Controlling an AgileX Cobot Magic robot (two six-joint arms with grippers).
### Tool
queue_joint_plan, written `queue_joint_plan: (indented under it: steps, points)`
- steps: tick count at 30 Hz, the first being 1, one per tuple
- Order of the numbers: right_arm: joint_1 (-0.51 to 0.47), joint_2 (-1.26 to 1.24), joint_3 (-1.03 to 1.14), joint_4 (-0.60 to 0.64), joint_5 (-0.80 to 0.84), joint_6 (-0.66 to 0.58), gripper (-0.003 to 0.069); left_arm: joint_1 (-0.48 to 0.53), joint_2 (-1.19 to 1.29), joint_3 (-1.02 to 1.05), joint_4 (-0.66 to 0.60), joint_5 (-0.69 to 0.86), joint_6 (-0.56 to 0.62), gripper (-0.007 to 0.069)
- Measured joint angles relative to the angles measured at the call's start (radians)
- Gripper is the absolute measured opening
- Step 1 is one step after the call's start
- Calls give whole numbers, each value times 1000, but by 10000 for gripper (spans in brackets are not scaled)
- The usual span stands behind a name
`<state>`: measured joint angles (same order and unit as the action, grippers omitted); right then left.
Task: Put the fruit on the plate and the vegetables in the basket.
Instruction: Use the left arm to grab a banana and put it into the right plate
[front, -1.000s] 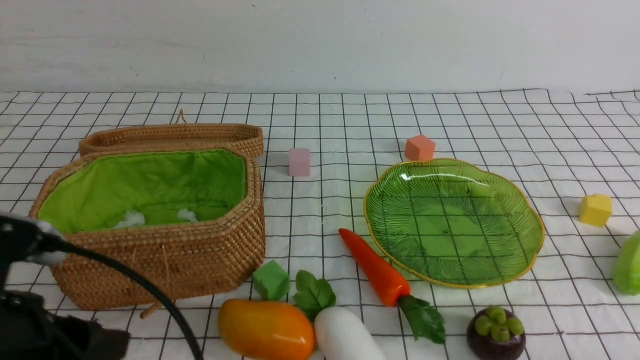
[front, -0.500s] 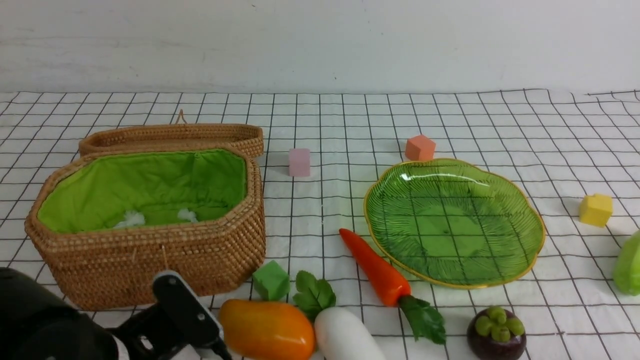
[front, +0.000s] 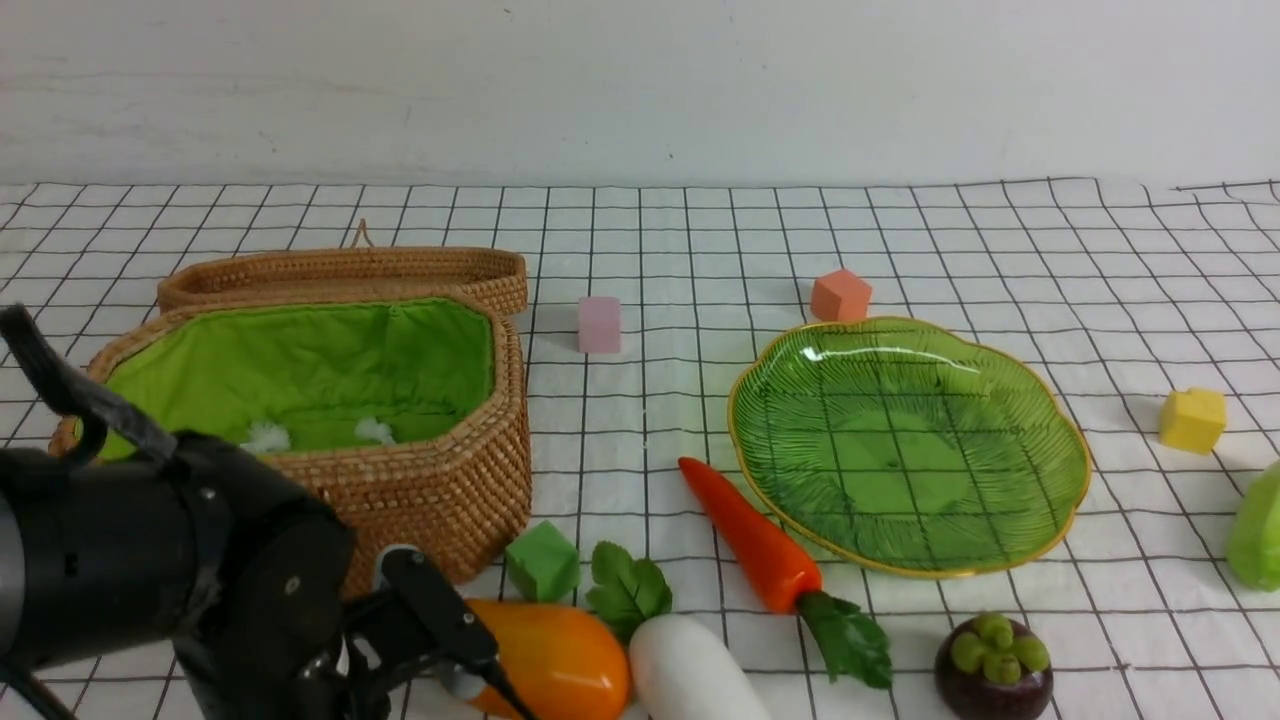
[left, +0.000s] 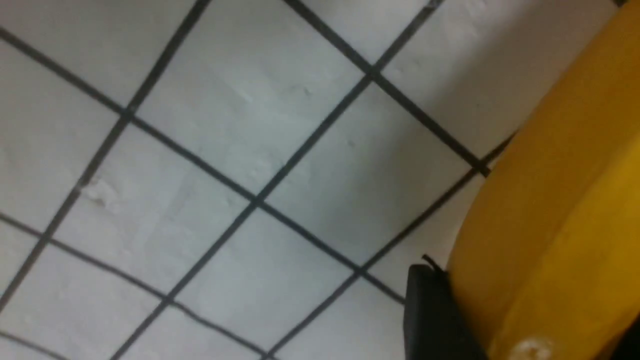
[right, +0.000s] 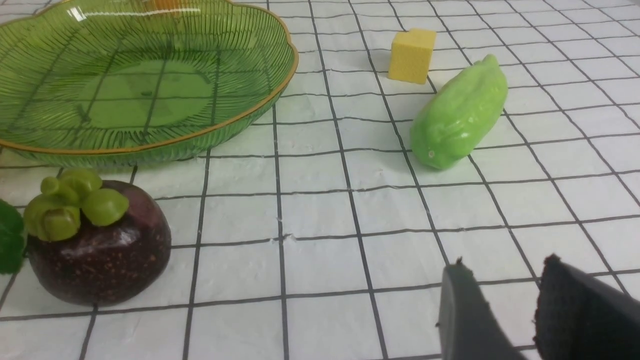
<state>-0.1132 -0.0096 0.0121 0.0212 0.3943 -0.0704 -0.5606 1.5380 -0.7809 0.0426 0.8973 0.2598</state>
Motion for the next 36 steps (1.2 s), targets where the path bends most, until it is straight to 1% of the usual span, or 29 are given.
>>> queue_joint_plan:
  steps: [4, 7, 10, 14, 17, 18, 22, 24, 26, 28, 29, 30, 36]
  points:
    - [0, 0, 0, 0, 0, 0, 243, 0, -19, -141, -43, 224, 5, 311]
    - [0, 0, 0, 0, 0, 0, 243, 0, -46, -204, -86, 288, 25, 311]
    - [0, 0, 0, 0, 0, 0, 243, 0, -76, -230, -119, 297, 42, 311]
    - [0, 0, 0, 0, 0, 0, 243, 0, -147, -294, -217, 322, 113, 311]
    - [0, 0, 0, 0, 0, 0, 243, 0, -159, -380, -289, 322, 142, 311]
    - [0, 0, 0, 0, 0, 0, 243, 0, -159, -405, -318, 310, 144, 311]
    - [0, 0, 0, 0, 0, 0, 243, 0, -137, -527, -444, 132, 117, 311]
    - [0, 0, 0, 0, 0, 0, 243, 0, -96, -594, -506, 32, 93, 311]
    - [0, 0, 0, 0, 0, 0, 243, 0, -20, -685, -539, -43, 81, 311]
    - [0, 0, 0, 0, 0, 0, 243, 0, 100, -816, -546, -62, 76, 311]
    - [0, 0, 0, 0, 0, 0, 243, 0, 113, -830, -546, -59, 77, 311]
    - [0, 0, 0, 0, 0, 0, 243, 0, 232, -965, -542, -28, 71, 311]
    - [0, 0, 0, 0, 0, 0, 243, 0, 605, -1423, -472, 169, 32, 311]
